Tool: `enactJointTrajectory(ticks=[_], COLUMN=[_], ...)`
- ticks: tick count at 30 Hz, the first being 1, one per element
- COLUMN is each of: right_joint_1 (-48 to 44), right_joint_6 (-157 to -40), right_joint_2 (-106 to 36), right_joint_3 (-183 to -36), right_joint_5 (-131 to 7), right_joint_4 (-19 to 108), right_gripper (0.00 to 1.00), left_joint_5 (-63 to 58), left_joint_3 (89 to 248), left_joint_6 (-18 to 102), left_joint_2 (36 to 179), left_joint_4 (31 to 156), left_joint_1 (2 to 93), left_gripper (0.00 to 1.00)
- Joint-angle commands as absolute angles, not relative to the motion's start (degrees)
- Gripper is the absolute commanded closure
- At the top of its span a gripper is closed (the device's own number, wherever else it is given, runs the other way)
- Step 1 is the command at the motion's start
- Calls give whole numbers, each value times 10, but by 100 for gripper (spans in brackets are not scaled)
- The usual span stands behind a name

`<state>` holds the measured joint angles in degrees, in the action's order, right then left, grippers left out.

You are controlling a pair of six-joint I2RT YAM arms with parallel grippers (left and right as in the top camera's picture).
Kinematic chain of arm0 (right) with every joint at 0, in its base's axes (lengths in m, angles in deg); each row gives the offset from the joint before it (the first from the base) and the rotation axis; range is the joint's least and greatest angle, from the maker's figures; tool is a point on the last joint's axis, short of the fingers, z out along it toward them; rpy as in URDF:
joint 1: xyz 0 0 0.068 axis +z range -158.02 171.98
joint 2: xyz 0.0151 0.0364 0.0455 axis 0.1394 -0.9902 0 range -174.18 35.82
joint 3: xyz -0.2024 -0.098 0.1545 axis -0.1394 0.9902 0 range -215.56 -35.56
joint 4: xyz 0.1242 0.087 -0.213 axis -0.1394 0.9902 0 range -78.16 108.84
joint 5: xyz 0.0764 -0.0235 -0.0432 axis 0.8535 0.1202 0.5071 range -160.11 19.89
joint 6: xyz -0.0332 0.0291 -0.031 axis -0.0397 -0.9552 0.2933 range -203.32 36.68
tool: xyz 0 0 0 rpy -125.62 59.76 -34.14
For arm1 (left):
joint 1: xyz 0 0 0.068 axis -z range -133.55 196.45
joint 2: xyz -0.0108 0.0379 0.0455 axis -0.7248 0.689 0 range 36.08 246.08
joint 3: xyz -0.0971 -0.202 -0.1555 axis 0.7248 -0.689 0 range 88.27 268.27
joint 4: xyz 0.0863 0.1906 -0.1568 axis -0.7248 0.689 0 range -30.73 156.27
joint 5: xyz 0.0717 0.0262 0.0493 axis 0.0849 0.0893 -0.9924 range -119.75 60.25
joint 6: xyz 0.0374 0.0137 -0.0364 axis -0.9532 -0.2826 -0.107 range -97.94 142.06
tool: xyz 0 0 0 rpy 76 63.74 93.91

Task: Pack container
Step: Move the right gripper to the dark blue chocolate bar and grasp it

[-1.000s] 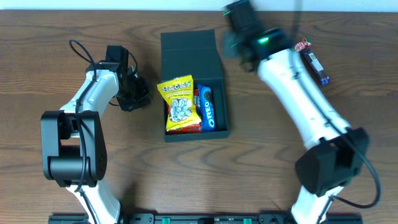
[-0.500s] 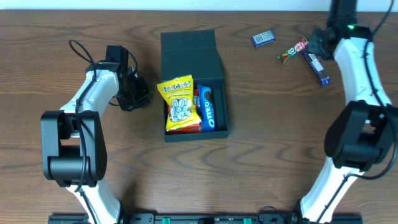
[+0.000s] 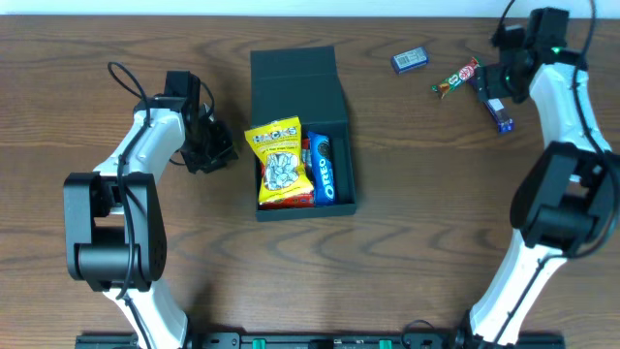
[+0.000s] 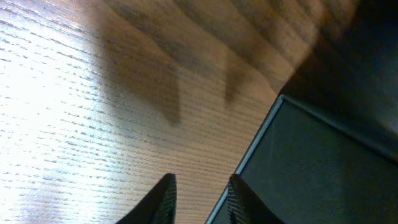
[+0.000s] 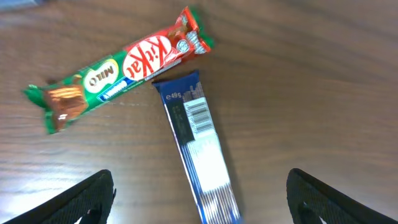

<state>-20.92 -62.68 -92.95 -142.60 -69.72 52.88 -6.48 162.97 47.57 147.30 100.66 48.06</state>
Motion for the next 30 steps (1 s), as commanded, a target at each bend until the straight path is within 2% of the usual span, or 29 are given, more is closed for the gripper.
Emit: enactJointTrajectory(ticks=[1,6,21,25,28,30], right_joint_1=[-226,-242,-243,-243,-242,-241], right_joint_6=[-601,-601,-599,-605,-606,-618], right_joint_2=[-961,-988,-1026,-1029,-1029,-1029], right_joint_3=[-1424,-1424,-1424,-1424,-1424,-1424], right_joint_5=[-676,-621,-606,-606,-606,-609], right_joint_4=[510,487,473,474,476,477], right_gripper=[10,9,14,20,31,34], left_joint_5=[-58,-57,-57,-57,-57,-57], left_joint_3=[1631,1631,1631,1631,1631,1631], left_joint_6=[478,482,495,495,495,495], left_joint_2=[1466,1466,1466,1466,1466,1466], left_joint_4=[1018,1033,1036,1036,1035,1035], left_joint_1=[480,480,480,480,480,480], left_gripper=[67,64,63,63,63,62])
